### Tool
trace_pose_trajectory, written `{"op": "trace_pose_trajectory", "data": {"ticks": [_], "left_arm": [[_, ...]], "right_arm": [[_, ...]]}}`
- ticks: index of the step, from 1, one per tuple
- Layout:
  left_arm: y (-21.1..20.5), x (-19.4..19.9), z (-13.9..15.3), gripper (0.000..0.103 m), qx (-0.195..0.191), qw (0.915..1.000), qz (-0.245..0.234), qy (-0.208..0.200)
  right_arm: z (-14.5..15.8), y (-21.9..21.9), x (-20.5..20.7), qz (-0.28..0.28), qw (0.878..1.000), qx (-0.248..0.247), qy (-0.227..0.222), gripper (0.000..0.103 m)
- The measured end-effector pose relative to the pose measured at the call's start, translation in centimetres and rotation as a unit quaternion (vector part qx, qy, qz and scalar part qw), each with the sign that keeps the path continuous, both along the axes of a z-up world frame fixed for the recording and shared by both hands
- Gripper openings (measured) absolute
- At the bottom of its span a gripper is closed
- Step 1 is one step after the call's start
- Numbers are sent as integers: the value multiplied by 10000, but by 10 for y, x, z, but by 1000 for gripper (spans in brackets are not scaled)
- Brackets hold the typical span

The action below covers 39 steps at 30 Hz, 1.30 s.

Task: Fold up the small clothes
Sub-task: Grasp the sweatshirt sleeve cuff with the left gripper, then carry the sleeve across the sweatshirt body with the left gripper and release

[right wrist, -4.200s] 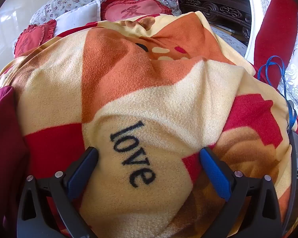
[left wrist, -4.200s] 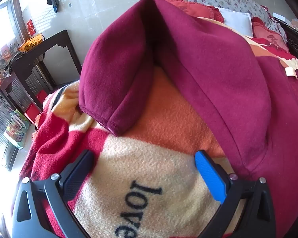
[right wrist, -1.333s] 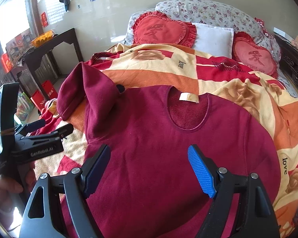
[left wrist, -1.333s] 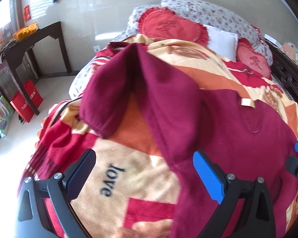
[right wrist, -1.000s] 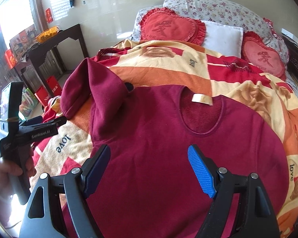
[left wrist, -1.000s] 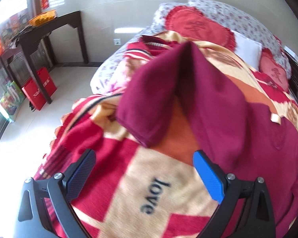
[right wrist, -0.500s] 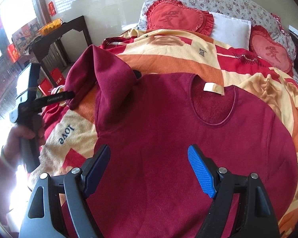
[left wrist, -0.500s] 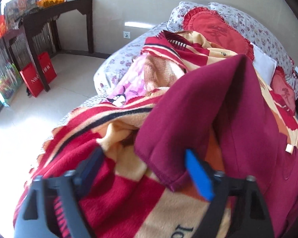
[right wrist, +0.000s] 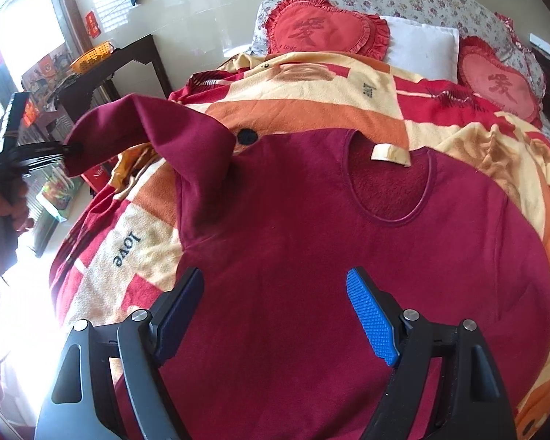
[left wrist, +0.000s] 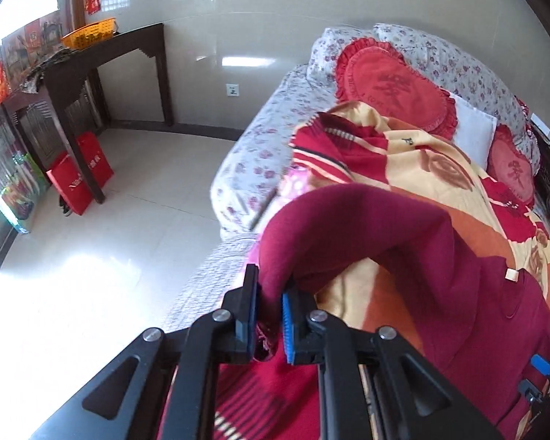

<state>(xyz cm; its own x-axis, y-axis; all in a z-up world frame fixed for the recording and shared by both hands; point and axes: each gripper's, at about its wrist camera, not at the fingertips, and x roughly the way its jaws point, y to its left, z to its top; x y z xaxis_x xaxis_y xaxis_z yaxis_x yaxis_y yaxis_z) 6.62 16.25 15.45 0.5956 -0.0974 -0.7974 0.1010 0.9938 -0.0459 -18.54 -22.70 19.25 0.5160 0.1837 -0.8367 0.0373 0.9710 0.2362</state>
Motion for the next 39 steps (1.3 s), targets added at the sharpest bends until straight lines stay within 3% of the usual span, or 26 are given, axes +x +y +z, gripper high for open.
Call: {"op": "trace_pose_trajectory", "data": {"ticks": [4, 9, 12, 17, 21, 25, 29, 31, 36, 39], "left_arm": [[27, -8, 15, 11, 87, 9997, -120, 169], [41, -35, 50, 11, 244, 9975, -640, 191], [40, -59, 81, 12, 134, 9941, -1072, 83], [16, -99, 130, 12, -258, 9854, -1674, -156], [-42, -130, 145, 12, -523, 9692, -2397, -225], [-128, -160, 128, 12, -713, 9454, -3181, -48], [-220, -175, 87, 12, -986, 9224, -3717, 372], [-265, -175, 59, 12, -1047, 9158, -3838, 551], [-348, -177, -25, 14, -936, 9128, -3800, 1169], [-363, -178, -56, 18, -789, 9071, -3751, 1739]], "right_arm": [[0, 6, 0, 96, 10000, -18, 0, 64], [2, 4, -1, 93, 9999, 11, -52, 64], [0, -2, -1, -1, 10000, 79, -39, 64], [0, -14, -7, -135, 9997, 169, -76, 64], [2, -34, -13, -379, 9990, 211, -132, 64], [5, -57, -22, -672, 9972, 266, -164, 64], [9, -80, -34, -969, 9948, 236, -193, 64], [11, -93, -41, -1127, 9933, 171, -198, 64], [9, -129, -56, -1620, 9867, 122, -92, 64], [3, -144, -60, -1809, 9831, 287, 33, 64]]}}
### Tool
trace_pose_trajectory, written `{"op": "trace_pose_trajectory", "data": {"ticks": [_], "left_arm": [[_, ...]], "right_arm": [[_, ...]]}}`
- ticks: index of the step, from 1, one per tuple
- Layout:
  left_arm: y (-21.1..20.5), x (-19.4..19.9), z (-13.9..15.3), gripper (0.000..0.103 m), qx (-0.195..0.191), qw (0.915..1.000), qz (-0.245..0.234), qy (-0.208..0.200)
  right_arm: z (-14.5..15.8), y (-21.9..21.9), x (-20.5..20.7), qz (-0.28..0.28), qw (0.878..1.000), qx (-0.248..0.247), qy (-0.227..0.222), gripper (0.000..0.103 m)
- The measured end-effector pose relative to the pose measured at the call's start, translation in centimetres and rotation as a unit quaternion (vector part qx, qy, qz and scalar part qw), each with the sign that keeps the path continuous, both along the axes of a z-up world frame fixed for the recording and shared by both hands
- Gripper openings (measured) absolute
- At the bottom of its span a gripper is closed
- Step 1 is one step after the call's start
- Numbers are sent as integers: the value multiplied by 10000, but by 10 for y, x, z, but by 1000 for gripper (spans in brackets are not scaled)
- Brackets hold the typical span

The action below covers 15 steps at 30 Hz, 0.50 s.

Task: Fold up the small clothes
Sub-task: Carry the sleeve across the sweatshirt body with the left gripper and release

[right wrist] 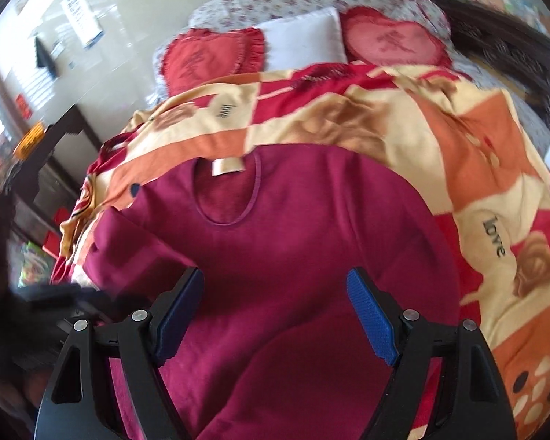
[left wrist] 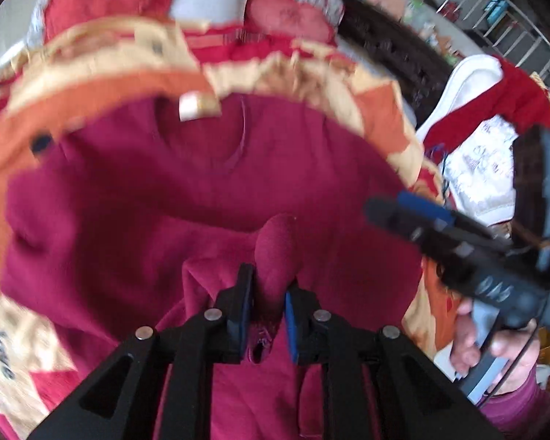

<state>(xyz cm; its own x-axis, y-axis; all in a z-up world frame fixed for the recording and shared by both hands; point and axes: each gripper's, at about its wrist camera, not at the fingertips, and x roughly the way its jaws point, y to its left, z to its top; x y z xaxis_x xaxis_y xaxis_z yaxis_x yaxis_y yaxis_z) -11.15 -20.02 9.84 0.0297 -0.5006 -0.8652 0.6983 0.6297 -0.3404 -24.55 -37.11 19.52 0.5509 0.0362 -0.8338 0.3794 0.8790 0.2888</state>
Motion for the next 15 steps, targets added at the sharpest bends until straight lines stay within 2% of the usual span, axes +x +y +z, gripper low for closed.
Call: {"op": "trace_pose_trajectory", "data": {"ticks": [2, 4, 6, 8, 11, 15], "left_arm": [[12, 2, -1, 25, -87, 10000, 1, 32], [34, 5, 7, 46, -161, 9994, 106, -279], [67, 3, 19, 58, -209, 9965, 340, -734], [94, 5, 27, 61, -188, 9920, 556, -1116], [130, 20, 26, 62, 185, 9841, 984, -1469], [162, 51, 10, 62, 440, 9752, 1661, -1397]], "right_arm": [[-5, -4, -2, -9, 10000, 84, 31, 64], [-11, -3, 2, 122, 9999, 87, 55, 64], [-18, 4, 9, 302, 9995, 76, 101, 64], [-27, 14, 18, 504, 9985, 168, 144, 64], [-38, 25, 29, 651, 9971, 318, 238, 64], [-51, 30, 39, 714, 9946, 656, 368, 64]]}}
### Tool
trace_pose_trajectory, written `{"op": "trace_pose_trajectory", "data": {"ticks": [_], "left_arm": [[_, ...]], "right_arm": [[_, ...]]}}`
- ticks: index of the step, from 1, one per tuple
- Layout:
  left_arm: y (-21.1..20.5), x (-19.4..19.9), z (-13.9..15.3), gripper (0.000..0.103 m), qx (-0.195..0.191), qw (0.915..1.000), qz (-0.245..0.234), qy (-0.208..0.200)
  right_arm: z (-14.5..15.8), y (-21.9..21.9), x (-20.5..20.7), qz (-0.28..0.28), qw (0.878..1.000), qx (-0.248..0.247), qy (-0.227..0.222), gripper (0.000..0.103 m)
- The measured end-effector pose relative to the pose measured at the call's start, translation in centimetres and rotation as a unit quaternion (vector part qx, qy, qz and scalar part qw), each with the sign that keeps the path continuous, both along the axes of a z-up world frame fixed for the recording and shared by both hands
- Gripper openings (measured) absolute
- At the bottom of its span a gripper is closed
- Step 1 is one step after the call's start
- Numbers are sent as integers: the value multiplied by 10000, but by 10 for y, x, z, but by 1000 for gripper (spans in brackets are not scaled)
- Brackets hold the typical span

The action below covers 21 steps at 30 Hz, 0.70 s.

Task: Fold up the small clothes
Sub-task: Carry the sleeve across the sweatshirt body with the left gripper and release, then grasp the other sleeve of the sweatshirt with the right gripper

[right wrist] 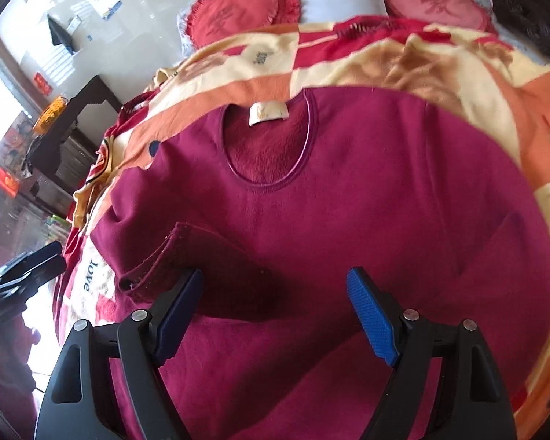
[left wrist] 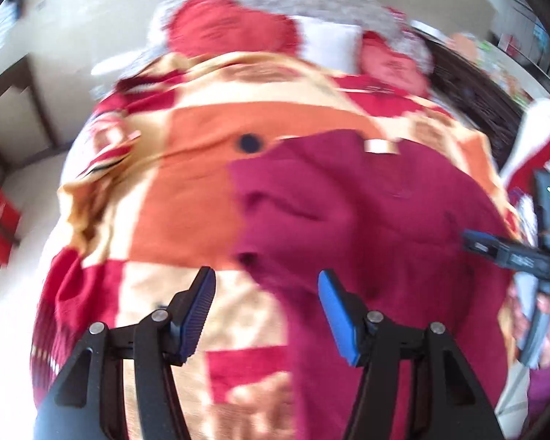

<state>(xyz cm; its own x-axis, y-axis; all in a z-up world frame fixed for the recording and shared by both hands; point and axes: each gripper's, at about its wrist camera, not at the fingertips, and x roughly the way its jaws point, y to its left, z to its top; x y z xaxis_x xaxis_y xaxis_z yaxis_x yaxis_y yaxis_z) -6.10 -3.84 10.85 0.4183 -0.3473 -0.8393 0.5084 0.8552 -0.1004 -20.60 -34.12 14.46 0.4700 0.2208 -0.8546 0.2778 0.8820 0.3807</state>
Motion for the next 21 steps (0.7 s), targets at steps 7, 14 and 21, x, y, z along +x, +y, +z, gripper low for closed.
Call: {"op": "trace_pose_trajectory", "data": {"ticks": [7, 14, 21], "left_arm": [[0, 37, -31, 62, 50, 9996, 237, 136], [-14, 31, -69, 62, 532, 9975, 117, 444], [-3, 30, -77, 62, 222, 9967, 278, 731]], "right_arm": [[39, -33, -16, -708, 9957, -122, -581, 64], [30, -7, 20, 151, 9991, -358, -181, 64], [-13, 69, 78, 1411, 9883, -566, -144, 56]]}}
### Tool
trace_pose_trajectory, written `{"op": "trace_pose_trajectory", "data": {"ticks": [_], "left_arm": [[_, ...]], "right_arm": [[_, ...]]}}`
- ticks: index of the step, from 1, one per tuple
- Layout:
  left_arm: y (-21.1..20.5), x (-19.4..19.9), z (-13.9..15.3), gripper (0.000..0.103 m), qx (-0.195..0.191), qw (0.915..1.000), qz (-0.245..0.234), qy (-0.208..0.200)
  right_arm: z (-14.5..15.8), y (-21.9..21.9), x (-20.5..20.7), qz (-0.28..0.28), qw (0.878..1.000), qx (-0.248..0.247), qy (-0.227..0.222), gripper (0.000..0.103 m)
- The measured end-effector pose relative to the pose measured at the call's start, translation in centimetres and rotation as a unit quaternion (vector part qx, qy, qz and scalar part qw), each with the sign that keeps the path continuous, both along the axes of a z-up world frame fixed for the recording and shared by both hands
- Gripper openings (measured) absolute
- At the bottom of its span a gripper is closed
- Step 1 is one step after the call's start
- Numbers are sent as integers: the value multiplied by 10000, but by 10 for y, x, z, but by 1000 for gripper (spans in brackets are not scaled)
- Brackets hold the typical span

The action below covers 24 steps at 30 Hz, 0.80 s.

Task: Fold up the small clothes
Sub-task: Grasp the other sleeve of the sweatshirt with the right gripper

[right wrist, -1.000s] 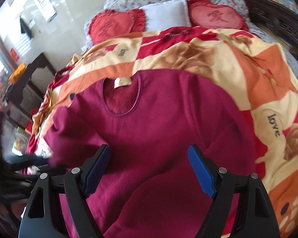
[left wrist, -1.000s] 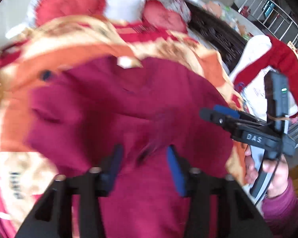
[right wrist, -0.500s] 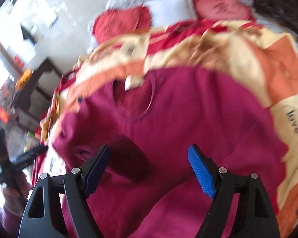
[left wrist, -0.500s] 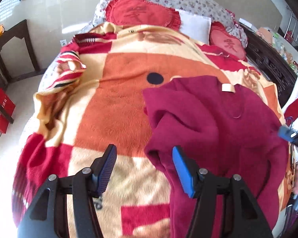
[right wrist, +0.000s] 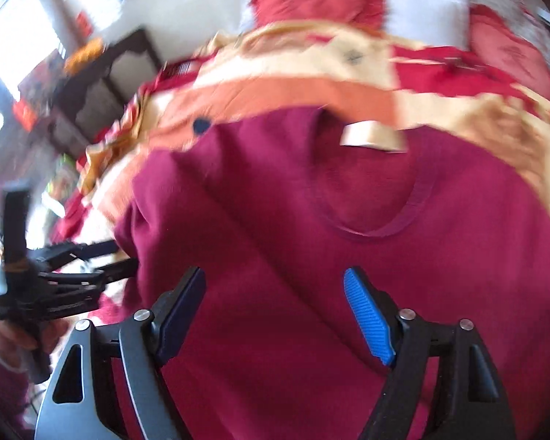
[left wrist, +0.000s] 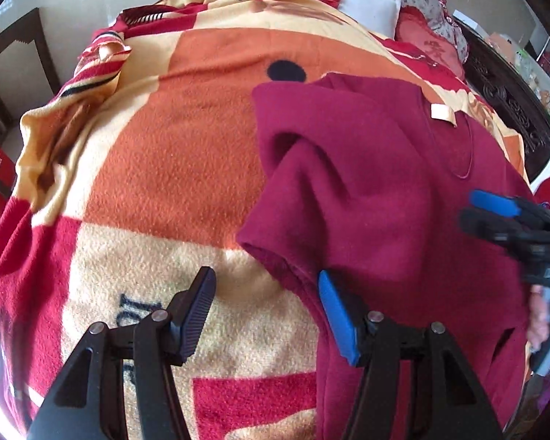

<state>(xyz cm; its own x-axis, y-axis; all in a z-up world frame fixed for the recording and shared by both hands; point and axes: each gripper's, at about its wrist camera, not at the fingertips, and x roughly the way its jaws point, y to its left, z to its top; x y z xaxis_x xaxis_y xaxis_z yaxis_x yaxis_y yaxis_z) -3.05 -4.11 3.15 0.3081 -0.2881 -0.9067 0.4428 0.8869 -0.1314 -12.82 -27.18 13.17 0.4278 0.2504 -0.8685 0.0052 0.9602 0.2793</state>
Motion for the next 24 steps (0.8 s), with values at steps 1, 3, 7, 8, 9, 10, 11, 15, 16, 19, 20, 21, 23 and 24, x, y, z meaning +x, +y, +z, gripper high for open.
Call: {"op": "trace_pose_trajectory", "data": {"ticks": [1, 3, 7, 8, 9, 10, 11, 15, 16, 19, 20, 21, 23, 24], "left_arm": [[0, 0, 0, 62, -1, 10000, 1, -5], [0, 0, 1, 62, -4, 10000, -24, -45], [3, 2, 2, 62, -98, 10000, -20, 1], [4, 2, 2, 62, -132, 9999, -10, 10], [5, 2, 2, 62, -182, 9998, -1, 19], [7, 2, 2, 62, -214, 9998, -1, 33], [7, 2, 1, 62, -207, 9998, -4, 51], [4, 0, 1, 62, -140, 9999, -31, 54], [4, -1, 4, 62, -163, 9998, -41, 44], [11, -5, 16, 62, -314, 9995, -46, -85], [12, -6, 20, 62, -324, 9994, -47, -135], [12, -6, 22, 62, -316, 9993, -46, -182], [10, -5, 22, 62, -243, 9994, -44, -244], [8, -3, 20, 62, -187, 9995, -25, -234]], "right_arm": [[-8, 9, 10, 119, 9998, -139, 67, 50], [-19, 25, 29, 345, 9984, -433, 136, 41], [-15, 38, 41, 699, 9975, -1, -132, 0], [-11, 37, 39, 673, 9975, -111, -188, 0], [-1, 33, 37, 602, 9973, -142, -384, 0], [10, 24, 34, 457, 9971, -101, -603, 0], [16, 18, 32, 301, 9969, -138, -707, 0], [17, -15, 31, -298, 9972, -428, -540, 0], [17, -19, 28, -210, 9984, -185, -496, 0], [29, -43, 6, -101, 9993, 47, -353, 16], [34, -53, -4, -148, 9994, -17, -304, 20], [38, -64, -14, -218, 9994, -76, -243, 24], [40, -81, -27, -352, 9993, -94, -104, 26], [37, -91, -39, -449, 9989, -66, 90, 28]]}}
